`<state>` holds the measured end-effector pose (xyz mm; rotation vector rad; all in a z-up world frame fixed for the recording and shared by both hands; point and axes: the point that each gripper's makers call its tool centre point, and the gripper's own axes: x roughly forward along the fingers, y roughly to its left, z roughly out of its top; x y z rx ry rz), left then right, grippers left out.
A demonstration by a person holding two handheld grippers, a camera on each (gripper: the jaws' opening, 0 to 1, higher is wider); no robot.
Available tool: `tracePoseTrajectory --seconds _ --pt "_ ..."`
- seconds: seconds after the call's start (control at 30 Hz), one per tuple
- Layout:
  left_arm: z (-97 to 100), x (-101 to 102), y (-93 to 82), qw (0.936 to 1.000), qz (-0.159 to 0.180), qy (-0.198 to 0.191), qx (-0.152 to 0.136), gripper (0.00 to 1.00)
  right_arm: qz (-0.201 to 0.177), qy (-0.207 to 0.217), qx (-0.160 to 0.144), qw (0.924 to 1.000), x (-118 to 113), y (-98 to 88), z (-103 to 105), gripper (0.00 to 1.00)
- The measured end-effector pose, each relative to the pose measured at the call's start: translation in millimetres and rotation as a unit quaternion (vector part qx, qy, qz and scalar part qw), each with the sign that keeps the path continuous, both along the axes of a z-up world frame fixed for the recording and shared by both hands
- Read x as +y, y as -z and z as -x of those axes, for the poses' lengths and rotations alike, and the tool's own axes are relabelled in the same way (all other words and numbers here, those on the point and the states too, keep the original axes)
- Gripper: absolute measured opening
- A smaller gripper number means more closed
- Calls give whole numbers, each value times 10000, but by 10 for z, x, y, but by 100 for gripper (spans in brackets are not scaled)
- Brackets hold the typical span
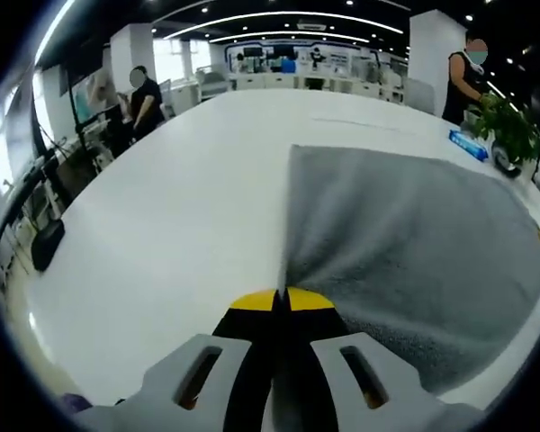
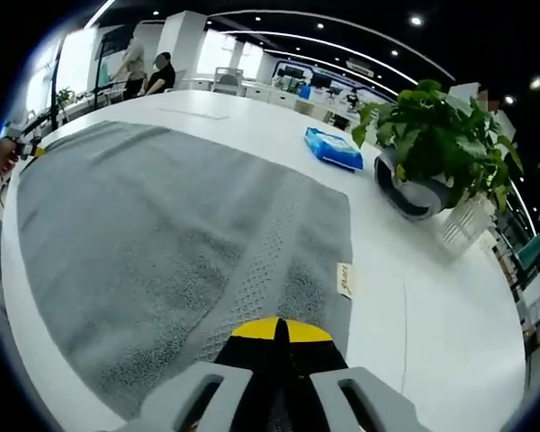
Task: Open the folded towel by lifting each exposed corner and separating the folded layers until the towel lies flat within the target outline without major curled edges
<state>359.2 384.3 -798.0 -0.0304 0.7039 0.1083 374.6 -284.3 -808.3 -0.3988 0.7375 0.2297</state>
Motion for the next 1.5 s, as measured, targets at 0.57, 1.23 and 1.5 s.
tracePoseTrajectory --seconds 0.57,1.23,1.5 --pt "-507 152 11 9996 -206 16 185 1 -182 -53 -45 9998 150 -2 -328 0" --pt "-444 -23 -623 9947 470 -220 -888 9 -1601 281 -1630 9732 408 -1023 -568 9" --pt "-236 -602 -1379 9774 524 163 -2041 33 -2242 383 -2093 9510 545 -1470 -228 15"
